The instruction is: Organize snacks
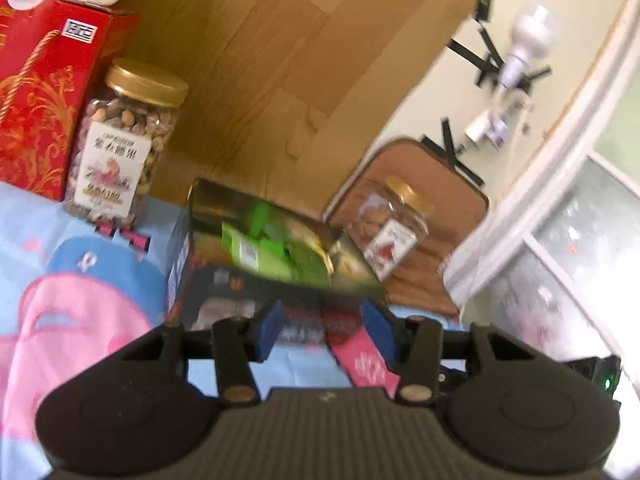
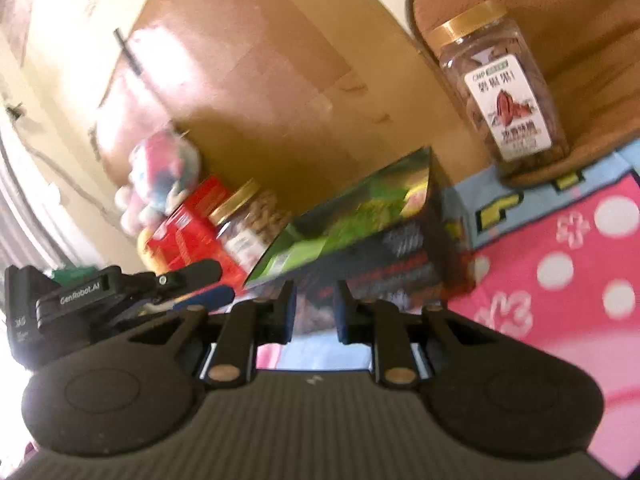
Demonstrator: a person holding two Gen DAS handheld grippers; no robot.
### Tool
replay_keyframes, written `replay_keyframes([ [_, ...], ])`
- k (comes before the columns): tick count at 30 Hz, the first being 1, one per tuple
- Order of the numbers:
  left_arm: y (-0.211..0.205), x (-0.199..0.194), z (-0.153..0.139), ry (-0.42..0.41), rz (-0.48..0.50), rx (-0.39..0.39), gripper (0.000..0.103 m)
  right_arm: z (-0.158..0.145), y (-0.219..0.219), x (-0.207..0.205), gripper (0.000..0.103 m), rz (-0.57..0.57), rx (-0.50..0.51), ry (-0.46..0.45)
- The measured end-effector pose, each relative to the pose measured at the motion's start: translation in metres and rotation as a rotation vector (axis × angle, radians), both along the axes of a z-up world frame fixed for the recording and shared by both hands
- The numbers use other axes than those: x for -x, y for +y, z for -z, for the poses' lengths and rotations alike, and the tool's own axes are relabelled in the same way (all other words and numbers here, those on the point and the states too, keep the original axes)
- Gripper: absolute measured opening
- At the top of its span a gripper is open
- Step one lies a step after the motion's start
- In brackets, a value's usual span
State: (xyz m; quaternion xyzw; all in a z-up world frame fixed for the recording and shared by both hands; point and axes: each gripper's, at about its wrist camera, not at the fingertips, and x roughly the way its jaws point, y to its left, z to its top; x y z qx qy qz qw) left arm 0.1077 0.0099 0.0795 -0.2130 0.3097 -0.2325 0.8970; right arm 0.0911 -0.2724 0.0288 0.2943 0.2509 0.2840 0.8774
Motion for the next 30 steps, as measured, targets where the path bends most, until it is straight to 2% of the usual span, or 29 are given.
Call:
replay_keyframes([
  [3, 0.004, 0.030, 0.009, 0.019, 0.021, -0.014, 0.046, 0.009, -0.002, 0.029, 0.027, -0.073, 0.037, 0.022],
  [7, 0.004, 0.057, 0.025, 0.073, 0.088, 0.020, 0.046, 0.022, 0.001, 0.075, 0.032, -0.139, 0.183, -0.005],
  [9, -0.003, 0.064, 0.034, 0.097, 0.120, 0.020, 0.046, 0.030, 0.001, 0.093, 0.041, -0.140, 0.231, -0.004],
  [13, -0.014, 0.075, 0.051, 0.145, 0.153, 0.024, 0.048, 0.048, -0.003, 0.108, 0.041, -0.134, 0.227, 0.046],
  [14, -0.016, 0.077, 0.056, 0.161, 0.145, 0.006, 0.051, 0.052, -0.003, 0.110, 0.041, -0.122, 0.231, 0.055],
  [15, -0.019, 0.076, 0.061, 0.187, 0.126, -0.027, 0.051, 0.054, -0.003, 0.111, 0.042, -0.115, 0.220, 0.051],
  [17, -0.019, 0.076, 0.068, 0.201, 0.119, -0.042, 0.049, 0.053, 0.001, 0.113, 0.043, -0.121, 0.223, 0.049],
  [20, -0.014, 0.077, 0.062, 0.203, 0.070, -0.098, 0.047, 0.051, 0.015, 0.119, 0.057, -0.139, 0.288, -0.003],
  [23, -0.004, 0.080, 0.058, 0.201, 0.027, -0.137, 0.047, 0.050, 0.032, 0.128, 0.063, -0.153, 0.378, -0.070],
  [26, 0.005, 0.081, 0.056, 0.226, 0.018, -0.096, 0.053, 0.052, 0.048, 0.136, 0.070, -0.170, 0.499, -0.148],
  [30, -0.007, 0.084, 0.051, 0.243, 0.081, -0.042, 0.055, 0.054, 0.057, 0.135, 0.071, -0.161, 0.585, -0.191],
])
